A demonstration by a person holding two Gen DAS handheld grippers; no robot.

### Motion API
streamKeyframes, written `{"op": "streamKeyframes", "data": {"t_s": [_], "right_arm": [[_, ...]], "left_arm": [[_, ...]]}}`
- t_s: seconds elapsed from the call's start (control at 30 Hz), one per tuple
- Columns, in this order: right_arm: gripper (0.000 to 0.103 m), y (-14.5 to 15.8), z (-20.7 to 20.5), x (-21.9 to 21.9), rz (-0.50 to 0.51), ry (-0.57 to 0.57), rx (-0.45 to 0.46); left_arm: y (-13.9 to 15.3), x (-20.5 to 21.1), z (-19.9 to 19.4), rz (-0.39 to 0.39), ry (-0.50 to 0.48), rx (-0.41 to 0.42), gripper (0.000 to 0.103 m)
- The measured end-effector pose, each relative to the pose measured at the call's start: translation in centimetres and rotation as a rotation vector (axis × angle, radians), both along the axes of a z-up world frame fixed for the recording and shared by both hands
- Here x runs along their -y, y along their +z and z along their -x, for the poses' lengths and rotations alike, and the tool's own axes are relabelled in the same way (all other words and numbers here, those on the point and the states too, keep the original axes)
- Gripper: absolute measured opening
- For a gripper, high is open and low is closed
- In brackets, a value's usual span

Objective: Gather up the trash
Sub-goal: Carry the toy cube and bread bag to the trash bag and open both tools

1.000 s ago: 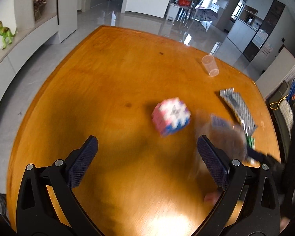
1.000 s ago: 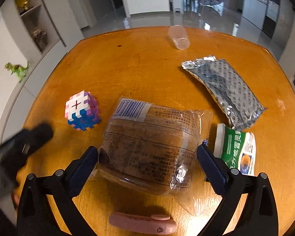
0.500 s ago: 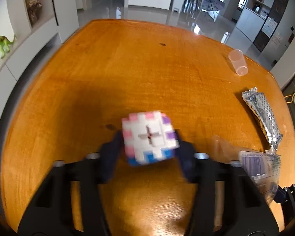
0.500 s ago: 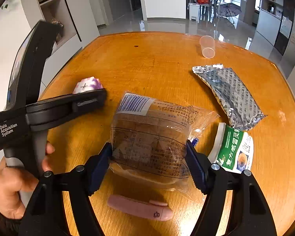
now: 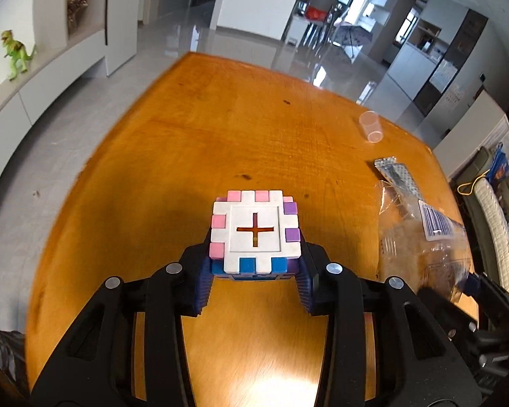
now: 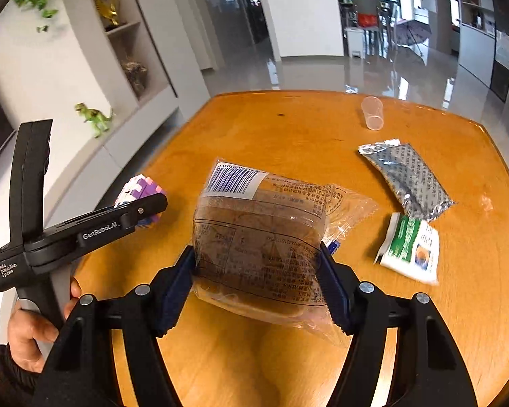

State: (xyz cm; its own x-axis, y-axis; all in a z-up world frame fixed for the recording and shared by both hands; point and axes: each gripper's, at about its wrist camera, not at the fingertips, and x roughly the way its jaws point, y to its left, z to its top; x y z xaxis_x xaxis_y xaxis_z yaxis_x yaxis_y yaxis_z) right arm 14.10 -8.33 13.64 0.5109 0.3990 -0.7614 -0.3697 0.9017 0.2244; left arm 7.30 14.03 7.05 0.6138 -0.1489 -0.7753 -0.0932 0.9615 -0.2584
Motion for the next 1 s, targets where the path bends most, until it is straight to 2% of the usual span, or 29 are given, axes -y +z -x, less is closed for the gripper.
{"op": "streamKeyframes", "data": {"t_s": [0.27, 0.53, 0.87, 1.0], "right_arm": [[0.070, 0.5, 8.4, -2.7, -0.054, 0.082, -0.004], [0.070, -0.3, 17.8, -7.6, -0.110, 0.210, -0.025], [0.070, -1.4, 27.7, -17.8, -0.123, 0.481, -0.061], [0.070, -1.8, 30.4, -21.6, -0.105, 0.575, -0.070]], "left_arm": [[1.9, -3.3, 9.6, -0.013, 0.051, 0.045, 0.040], [1.4, -7.7, 19.3, -0.009, 0.139, 0.081, 0.040], [-1.2, -16.3, 32.6, -0.039, 0.375, 0.073, 0.040], [-2.1, -19.6, 37.6, -0.040, 0.487, 0.074, 0.040]]}}
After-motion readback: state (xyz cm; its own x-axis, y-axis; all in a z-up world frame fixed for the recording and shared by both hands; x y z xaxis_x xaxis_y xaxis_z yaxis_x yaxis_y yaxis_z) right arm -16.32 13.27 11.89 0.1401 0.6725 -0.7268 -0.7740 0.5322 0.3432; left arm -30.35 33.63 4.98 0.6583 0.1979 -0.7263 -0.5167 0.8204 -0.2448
